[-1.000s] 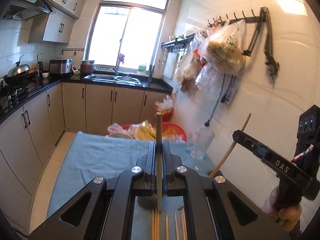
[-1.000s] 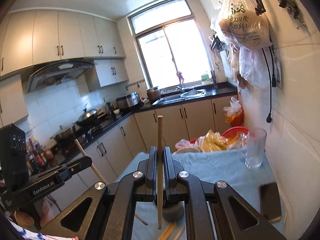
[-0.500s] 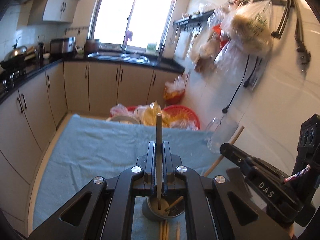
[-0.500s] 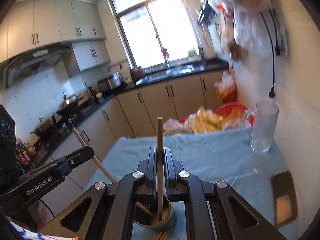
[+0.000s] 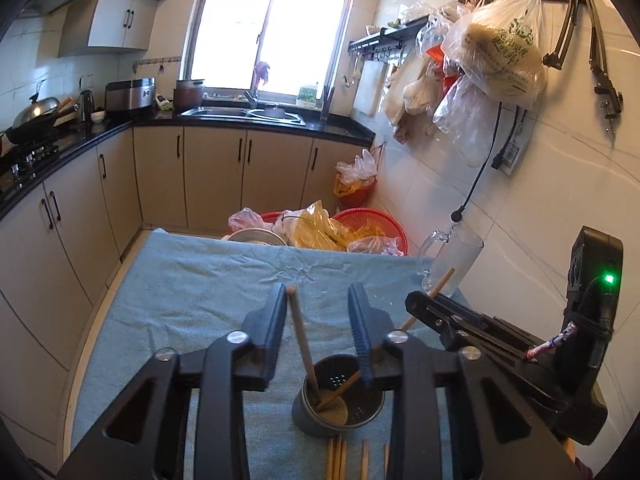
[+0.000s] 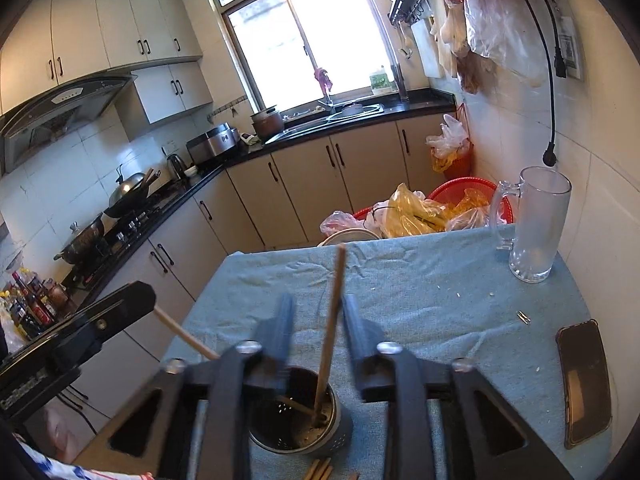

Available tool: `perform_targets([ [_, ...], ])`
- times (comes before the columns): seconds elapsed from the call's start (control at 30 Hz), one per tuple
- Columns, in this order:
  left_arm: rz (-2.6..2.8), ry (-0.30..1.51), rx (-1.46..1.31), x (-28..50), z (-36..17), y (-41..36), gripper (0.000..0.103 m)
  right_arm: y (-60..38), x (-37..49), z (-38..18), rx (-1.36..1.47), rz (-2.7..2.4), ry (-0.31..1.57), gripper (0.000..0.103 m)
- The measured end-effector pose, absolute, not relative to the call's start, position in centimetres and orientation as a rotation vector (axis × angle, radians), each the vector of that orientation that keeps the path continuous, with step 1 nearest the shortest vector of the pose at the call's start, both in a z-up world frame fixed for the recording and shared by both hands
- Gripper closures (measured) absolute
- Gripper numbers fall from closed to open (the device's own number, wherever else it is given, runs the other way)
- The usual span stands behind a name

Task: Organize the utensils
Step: 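Lower both chopsticks into the black cup and open both tools, then grasp a chopstick with the left tool while the right tool grasps another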

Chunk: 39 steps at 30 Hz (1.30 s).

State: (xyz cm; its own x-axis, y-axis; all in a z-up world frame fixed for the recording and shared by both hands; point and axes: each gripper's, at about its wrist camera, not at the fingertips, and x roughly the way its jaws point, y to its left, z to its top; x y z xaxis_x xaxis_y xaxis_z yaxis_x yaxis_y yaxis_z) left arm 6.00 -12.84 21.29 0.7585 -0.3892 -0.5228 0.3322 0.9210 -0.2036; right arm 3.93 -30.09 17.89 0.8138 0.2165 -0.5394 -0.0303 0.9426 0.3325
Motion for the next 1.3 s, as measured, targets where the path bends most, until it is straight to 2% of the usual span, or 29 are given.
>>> perform_targets([
  [0.2,-0.367,0.587,-0.108,4.0,21.7,-11.2,0.071,-30.2,2.7,18.9,0.302,0.125,0.588,0.063],
  [0.37,-0.335,0.579,-0.145,1.2,21.9,-8.5,0.070,-30.5,0.0,19.9,0.283,0.116,0.570,0.051],
  [0.53,-0.295,0.563,-0.162,-2.6,21.0,-5.7,0.068,-30.8,-3.8,19.0,0.266,0.106,0.589,0.044],
  [0.67,-0.287,0.593,-0.166,-5.3,18.6,-4.3,0.068,-31.5,-7.1,15.8,0.260,0.085,0.653,0.043],
  [0.87,-0.330,0.770,-0.084,-5.9,11.7,-6.2,0.068,-33.4,-10.7,7.9,0.287,0.054,0.840,0.043],
  [1.0,-0.387,0.884,0.005,-5.3,7.1,-9.2,0.068,-33.7,-12.1,4.7,0.289,0.055,0.913,0.051],
  [1.17,-0.504,0.990,0.008,-4.9,3.6,-11.6,0.073,-32.6,-12.7,3.1,0.263,0.072,0.950,0.052],
  [1.23,-0.508,1.008,0.034,-4.8,2.9,-12.5,0.084,-32.0,-12.8,2.5,0.242,0.072,0.958,0.052],
  [1.3,-0.518,1.028,0.050,-4.6,2.3,-13.0,0.089,-31.2,-12.8,2.5,0.219,0.061,0.952,0.053],
])
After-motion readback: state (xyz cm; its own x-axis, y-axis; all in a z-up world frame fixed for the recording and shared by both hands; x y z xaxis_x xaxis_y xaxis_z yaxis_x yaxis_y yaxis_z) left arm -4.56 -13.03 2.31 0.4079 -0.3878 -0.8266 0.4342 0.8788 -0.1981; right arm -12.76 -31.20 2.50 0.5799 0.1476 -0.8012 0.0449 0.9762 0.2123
